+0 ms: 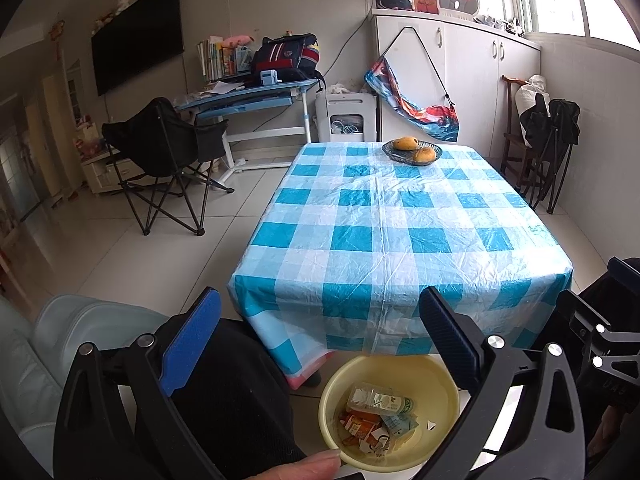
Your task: Collect trash
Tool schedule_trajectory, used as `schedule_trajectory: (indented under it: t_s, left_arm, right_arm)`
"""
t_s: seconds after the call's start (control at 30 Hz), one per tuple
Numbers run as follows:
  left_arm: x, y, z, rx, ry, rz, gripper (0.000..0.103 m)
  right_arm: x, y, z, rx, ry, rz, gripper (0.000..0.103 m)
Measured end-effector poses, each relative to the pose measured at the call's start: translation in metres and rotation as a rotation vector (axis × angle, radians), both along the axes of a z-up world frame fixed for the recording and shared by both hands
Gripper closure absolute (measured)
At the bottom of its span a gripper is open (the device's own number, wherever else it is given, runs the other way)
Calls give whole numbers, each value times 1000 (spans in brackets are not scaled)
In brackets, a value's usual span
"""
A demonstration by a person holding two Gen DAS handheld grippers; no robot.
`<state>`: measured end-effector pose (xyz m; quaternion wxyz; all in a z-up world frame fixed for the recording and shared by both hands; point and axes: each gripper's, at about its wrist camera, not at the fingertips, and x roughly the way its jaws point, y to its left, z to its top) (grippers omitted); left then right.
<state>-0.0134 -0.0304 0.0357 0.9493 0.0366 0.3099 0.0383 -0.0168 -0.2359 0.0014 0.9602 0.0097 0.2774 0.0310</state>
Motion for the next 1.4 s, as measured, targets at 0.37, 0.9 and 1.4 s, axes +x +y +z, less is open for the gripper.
schedule_trajectory:
  t_s: [0.37,0.9,1.4]
  left_arm:
    - [0,0,0,1,0,1,7]
    - [0,0,0,0,3,5,7]
    - [0,-1,-3,3,7,7,7]
  right_arm:
    - [0,0,-1,-3,1,0,7]
    - [0,0,-3,-8,2,3,7]
    - [0,2,-2,-11,3,3,7]
